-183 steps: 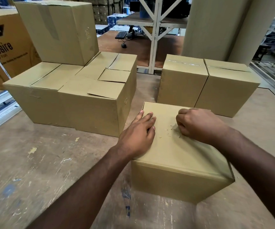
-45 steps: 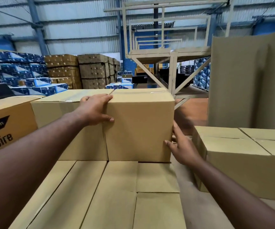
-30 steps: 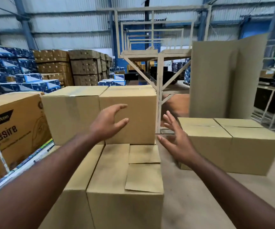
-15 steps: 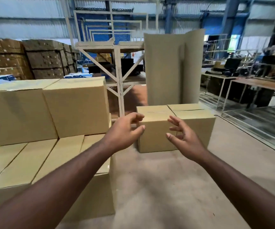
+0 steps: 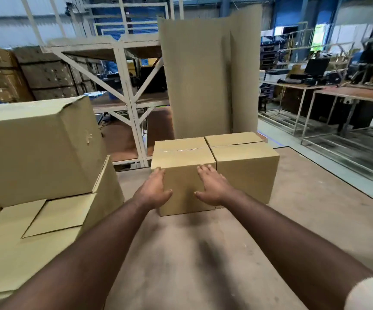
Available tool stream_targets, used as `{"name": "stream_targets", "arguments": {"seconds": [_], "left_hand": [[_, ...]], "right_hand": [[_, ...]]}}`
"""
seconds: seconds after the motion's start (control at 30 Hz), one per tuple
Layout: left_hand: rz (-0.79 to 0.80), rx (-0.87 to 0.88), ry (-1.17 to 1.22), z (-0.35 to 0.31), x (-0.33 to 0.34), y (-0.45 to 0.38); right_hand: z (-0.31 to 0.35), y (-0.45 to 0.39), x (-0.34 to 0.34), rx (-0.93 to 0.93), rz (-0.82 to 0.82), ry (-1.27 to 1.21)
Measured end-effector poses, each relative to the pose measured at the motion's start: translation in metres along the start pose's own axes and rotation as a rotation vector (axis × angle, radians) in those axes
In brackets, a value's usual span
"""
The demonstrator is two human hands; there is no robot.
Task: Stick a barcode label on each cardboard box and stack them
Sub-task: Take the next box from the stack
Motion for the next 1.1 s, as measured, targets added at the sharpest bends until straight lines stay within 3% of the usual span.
{"name": "stream_targets", "arguments": {"seconds": [0.2, 0.33, 0.53, 0.67, 0.77, 0.87, 0.97, 1.1], "left_hand": [[0.03, 0.034, -0.363, 0.012, 0.027, -0.046], [0.041, 0.053, -0.374, 0.03, 0.041, -0.046], [-0.384, 0.219, -0.313, 0.031, 0.025, -0.012], [-0.488, 0.239, -0.136, 0.035, 0.014, 0.018], [-0.501, 0.204, 0.0, 0.038, 0.002, 0.032], [-0.418, 0.045, 0.263, 0.035, -0.009, 0.049], [-0.263, -0.103, 0.478, 0.034, -0.004, 0.067], [-0.204, -0.117, 0.492, 0.041, 0.006, 0.102]], "right_hand": [[-0.024, -0.044, 0.022, -0.049, 0.01, 0.21], [-0.028, -0.048, 0.046, -0.04, -0.037, 0.221], [-0.007, -0.006, 0.038, -0.03, -0.253, 0.256], [-0.006, 0.062, 0.038, -0.083, -0.452, 0.244], [-0.016, 0.107, 0.034, -0.072, -0.609, 0.057], [-0.03, 0.127, 0.022, 0.209, -0.717, -0.296], [-0.032, 0.122, 0.014, 0.517, -0.497, -0.733], [-0.02, 0.141, 0.009, 0.518, -0.379, -0.829]]}}
Point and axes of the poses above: each hand's wrist, its own y-axis away from the middle knuckle, its own x-axis out of the palm, z = x × y, the point moved 4 cm from there along -y, towards the middle knuckle, and after that the axes turned 12 degrees about -z, right-handed, at the moved point
